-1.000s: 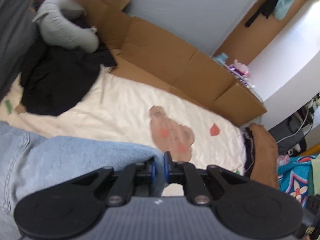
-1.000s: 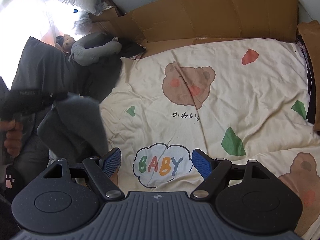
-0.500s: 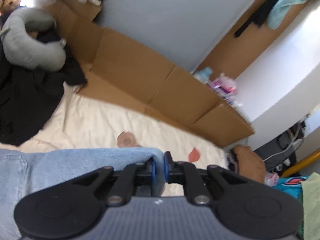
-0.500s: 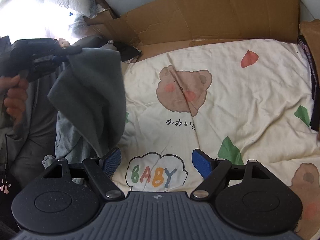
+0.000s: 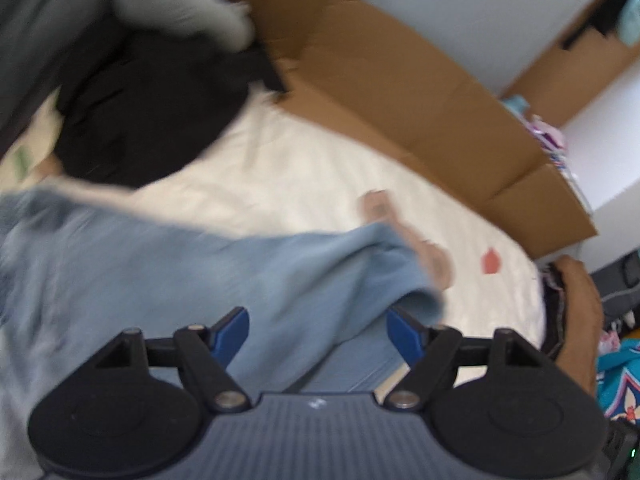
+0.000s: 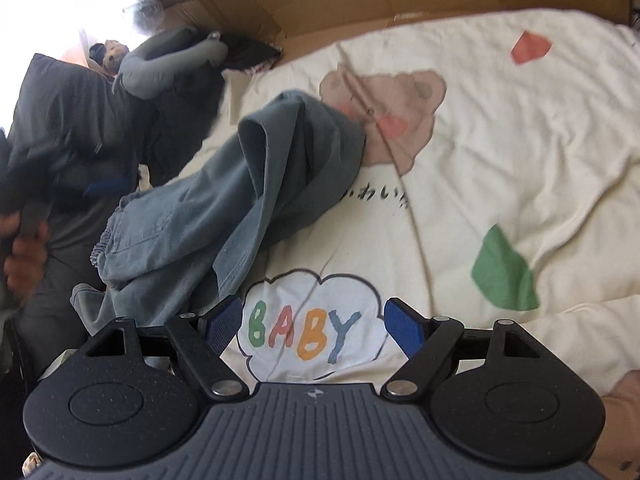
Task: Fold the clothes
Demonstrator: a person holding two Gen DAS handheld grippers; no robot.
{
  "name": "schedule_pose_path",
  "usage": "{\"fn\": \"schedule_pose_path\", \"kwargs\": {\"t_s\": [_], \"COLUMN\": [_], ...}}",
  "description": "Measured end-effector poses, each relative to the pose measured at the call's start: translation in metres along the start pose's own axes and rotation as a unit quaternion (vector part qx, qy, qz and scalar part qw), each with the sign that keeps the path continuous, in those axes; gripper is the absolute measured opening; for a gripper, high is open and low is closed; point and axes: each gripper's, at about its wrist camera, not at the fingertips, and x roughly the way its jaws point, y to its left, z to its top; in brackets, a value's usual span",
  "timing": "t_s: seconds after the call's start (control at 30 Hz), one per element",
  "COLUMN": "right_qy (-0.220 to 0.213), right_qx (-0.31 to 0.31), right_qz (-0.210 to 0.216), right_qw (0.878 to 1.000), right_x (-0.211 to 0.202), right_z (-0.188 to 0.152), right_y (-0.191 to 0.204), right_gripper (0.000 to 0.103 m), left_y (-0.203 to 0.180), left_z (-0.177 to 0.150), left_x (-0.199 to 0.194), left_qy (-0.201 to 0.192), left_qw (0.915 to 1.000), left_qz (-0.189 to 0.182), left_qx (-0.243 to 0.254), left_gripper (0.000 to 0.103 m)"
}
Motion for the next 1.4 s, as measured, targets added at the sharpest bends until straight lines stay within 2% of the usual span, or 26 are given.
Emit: {"fn": "schedule_pose_path", "kwargs": {"t_s": [0.2,0.33,0.53,0.63,0.73,0.97,1.03,1.1,1.13,1.17,1.2,1.23,1.27,1.3,1.33,1.37,1.4], "right_qy": [0.022,0.031,0.052,0.061,0.07,0.081,0.075,0.068,0.064,0.062,0.061,0.06,0.058,0.057,0.058,0.059,0.057], "right_qx": [-0.015,-0.026,-0.034,-0.034,-0.037,-0.034,-0.037,-0.038,-0.038,-0.036,-0.034,-0.031,-0.027,-0.023,-0.024,-0.026,-0.03], "right_qz": [0.022,0.037,0.05,0.053,0.055,0.08,0.072,0.065,0.063,0.066,0.07,0.079,0.088,0.097,0.102,0.107,0.107], "right_qw": [0.999,0.998,0.997,0.996,0.995,0.993,0.994,0.995,0.995,0.995,0.995,0.995,0.994,0.993,0.993,0.992,0.992], "right_x": [0.034,0.054,0.085,0.105,0.125,0.163,0.17,0.177,0.179,0.181,0.182,0.181,0.18,0.178,0.176,0.173,0.168], "right_z": [0.005,0.01,0.014,0.013,0.012,0.009,0.009,0.01,0.011,0.013,0.014,0.015,0.016,0.018,0.019,0.02,0.021], "right_y": [0.014,0.026,0.042,0.049,0.057,0.077,0.082,0.086,0.088,0.088,0.089,0.088,0.088,0.087,0.088,0.088,0.089], "right_gripper": [0.082,0.082,0.081,0.077,0.067,0.067,0.062,0.045,0.044,0.034,0.013,0.009,0.006,0.003,0.003,0.003,0.003], "left_y": [0.058,0.082,0.109,0.113,0.113,0.117,0.124,0.131,0.134,0.136,0.138,0.139,0.139,0.14,0.138,0.137,0.135], "left_z": [-0.037,-0.06,-0.1,-0.119,-0.129,-0.137,-0.138,-0.138,-0.137,-0.136,-0.136,-0.136,-0.136,-0.135,-0.134,-0.133,-0.131], "left_x": [-0.027,-0.042,-0.035,-0.023,-0.013,0.008,0.016,0.019,0.019,0.019,0.018,0.018,0.017,0.016,0.013,0.011,0.007], "left_qy": [0.001,0.007,0.056,0.079,0.093,0.118,0.123,0.121,0.116,0.111,0.107,0.105,0.106,0.108,0.108,0.109,0.109], "left_qw": [0.9977,0.9949,0.9913,0.9894,0.9867,0.9813,0.9788,0.9795,0.9802,0.9807,0.9812,0.9818,0.9824,0.9829,0.9833,0.9838,0.9844], "left_qz": [0.056,0.089,0.107,0.117,0.132,0.147,0.159,0.158,0.158,0.16,0.16,0.158,0.153,0.149,0.145,0.142,0.138], "left_qx": [-0.037,-0.048,-0.053,-0.034,-0.013,0.037,0.042,0.034,0.027,0.021,0.015,0.013,0.012,0.012,0.013,0.013,0.015], "left_gripper": [0.078,0.081,0.087,0.088,0.088,0.091,0.091,0.091,0.089,0.085,0.082,0.072,0.056,0.047,0.028,0.014,0.011]}}
